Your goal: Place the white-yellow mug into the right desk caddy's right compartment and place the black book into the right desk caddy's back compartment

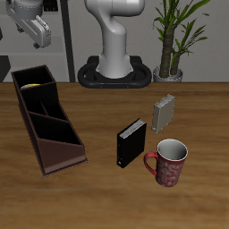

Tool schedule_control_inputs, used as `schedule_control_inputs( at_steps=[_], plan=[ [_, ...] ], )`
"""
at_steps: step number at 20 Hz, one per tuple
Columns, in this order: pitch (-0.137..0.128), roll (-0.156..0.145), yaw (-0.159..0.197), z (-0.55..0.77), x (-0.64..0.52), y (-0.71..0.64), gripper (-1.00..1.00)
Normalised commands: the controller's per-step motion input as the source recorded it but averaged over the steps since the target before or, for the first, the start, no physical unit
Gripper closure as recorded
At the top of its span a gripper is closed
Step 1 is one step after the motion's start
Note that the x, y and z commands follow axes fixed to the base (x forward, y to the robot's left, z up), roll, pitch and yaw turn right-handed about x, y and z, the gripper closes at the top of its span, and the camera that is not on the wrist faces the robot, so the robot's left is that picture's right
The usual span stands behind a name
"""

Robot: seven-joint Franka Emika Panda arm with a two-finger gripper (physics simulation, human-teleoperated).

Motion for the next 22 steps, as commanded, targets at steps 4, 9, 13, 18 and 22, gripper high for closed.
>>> schedule_control_inputs(
  at_steps=[4,9,13,18,22],
  plan=[
    [-0.013,-0.026,0.146,0.06,0.20,0.34,-1.00],
    [0.014,0.036,0.203,0.03,0.33,0.65,-1.00],
    [-0.054,0.013,0.288,0.22,0.26,0.91,-1.00],
    [-0.019,0.054,0.212,0.05,0.23,0.61,-1.00],
    [-0.026,0.079,0.208,0.04,0.36,0.62,-1.00]
  ],
)
